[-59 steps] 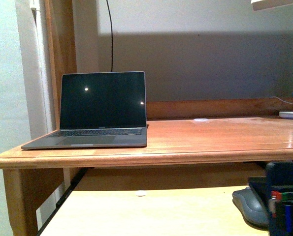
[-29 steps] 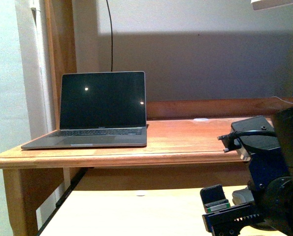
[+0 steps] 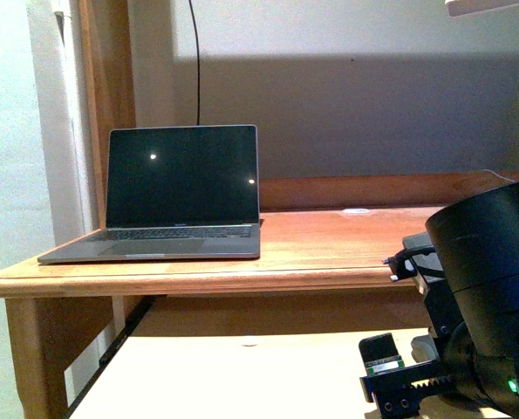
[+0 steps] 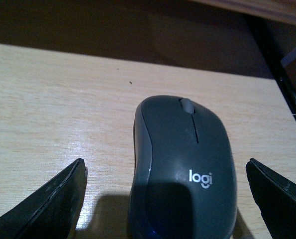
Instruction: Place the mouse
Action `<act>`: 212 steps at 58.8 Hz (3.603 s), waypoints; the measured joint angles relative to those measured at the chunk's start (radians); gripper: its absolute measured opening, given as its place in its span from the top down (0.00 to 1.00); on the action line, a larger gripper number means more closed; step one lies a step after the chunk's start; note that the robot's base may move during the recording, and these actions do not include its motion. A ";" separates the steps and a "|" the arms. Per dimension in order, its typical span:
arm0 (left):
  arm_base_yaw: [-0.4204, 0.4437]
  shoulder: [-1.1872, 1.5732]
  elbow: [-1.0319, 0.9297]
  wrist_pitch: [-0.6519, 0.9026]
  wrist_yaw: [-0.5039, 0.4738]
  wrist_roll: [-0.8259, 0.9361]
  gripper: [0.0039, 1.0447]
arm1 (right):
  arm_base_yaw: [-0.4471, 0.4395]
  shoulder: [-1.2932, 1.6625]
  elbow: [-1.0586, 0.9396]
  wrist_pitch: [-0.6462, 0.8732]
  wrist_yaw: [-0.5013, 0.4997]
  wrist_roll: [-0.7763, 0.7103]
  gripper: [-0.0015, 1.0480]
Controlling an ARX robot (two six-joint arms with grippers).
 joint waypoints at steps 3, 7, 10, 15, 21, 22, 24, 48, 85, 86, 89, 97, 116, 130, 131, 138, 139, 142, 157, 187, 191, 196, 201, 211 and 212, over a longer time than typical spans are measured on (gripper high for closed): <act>0.000 0.000 0.000 0.000 0.000 0.000 0.07 | -0.003 0.012 0.016 -0.027 -0.003 0.016 0.07; 0.000 0.000 0.000 0.000 0.000 0.000 0.07 | -0.009 0.022 0.045 -0.066 -0.009 0.039 0.07; 0.000 0.000 0.000 0.000 0.000 0.000 0.07 | -0.012 0.028 0.063 -0.091 -0.018 0.052 0.07; 0.000 0.000 0.000 0.000 0.000 0.000 0.07 | -0.019 0.038 0.088 -0.119 -0.024 0.082 0.07; 0.000 0.000 0.000 0.000 0.000 0.000 0.07 | -0.025 0.043 0.095 -0.134 -0.031 0.111 0.20; 0.000 0.000 0.000 0.000 0.000 0.000 0.07 | -0.026 0.043 0.095 -0.135 -0.031 0.115 0.23; 0.000 0.000 0.000 0.000 0.000 0.000 0.07 | -0.027 0.043 0.095 -0.137 -0.032 0.120 0.28; 0.000 0.000 0.000 0.000 0.000 0.000 0.07 | -0.075 -0.164 0.013 -0.123 -0.087 0.214 0.47; 0.000 0.000 0.000 0.000 0.000 0.000 0.07 | -0.002 0.329 0.870 -0.402 0.014 0.096 0.47; 0.000 0.000 0.000 0.000 0.000 0.000 0.07 | -0.002 0.348 0.893 -0.408 0.021 0.088 0.47; 0.000 0.000 0.000 0.000 0.000 0.000 0.07 | -0.002 0.415 0.982 -0.429 0.042 0.059 0.47; 0.000 0.000 0.000 0.000 0.000 0.000 0.07 | 0.005 0.504 1.119 -0.482 0.050 0.051 0.47; 0.000 0.000 0.000 0.000 0.000 0.000 0.07 | 0.060 0.660 1.300 -0.537 0.066 0.048 0.47; 0.000 0.000 0.000 0.000 0.000 0.000 0.07 | 0.065 0.701 1.365 -0.560 0.100 0.048 0.47; 0.000 0.000 0.000 0.000 0.000 0.000 0.07 | 0.064 0.703 1.367 -0.560 0.101 0.048 0.47; 0.000 0.000 0.000 0.000 0.000 0.000 0.07 | 0.059 0.707 1.368 -0.546 0.103 0.048 0.29; 0.000 0.000 0.000 0.000 0.000 0.000 0.07 | 0.058 0.707 1.366 -0.542 0.101 0.048 0.28; 0.000 0.000 0.000 0.000 0.000 0.000 0.07 | 0.053 0.707 1.356 -0.519 0.094 0.048 0.20; 0.000 0.000 0.000 0.000 0.000 0.000 0.07 | 0.020 0.587 1.149 -0.381 0.005 0.080 0.07; 0.000 0.000 0.000 0.000 0.000 0.000 0.07 | -0.246 -0.370 -0.028 0.027 -0.666 0.091 0.07; 0.000 0.000 0.000 0.000 0.000 0.000 0.07 | -0.298 -0.502 -0.212 0.038 -0.826 0.057 0.07; 0.000 0.000 0.000 0.000 0.000 0.000 0.07 | -0.360 -0.607 -0.358 0.047 -0.988 0.033 0.07; 0.000 0.000 0.000 0.000 0.000 0.000 0.07 | -0.416 -0.668 -0.453 0.045 -1.117 -0.018 0.07; 0.000 0.000 0.000 0.000 0.000 0.000 0.07 | -0.428 -0.620 -0.565 0.075 -1.118 -0.141 0.07; 0.000 0.000 0.000 0.000 0.000 0.000 0.07 | -0.421 -0.607 -0.571 0.088 -1.106 -0.153 0.07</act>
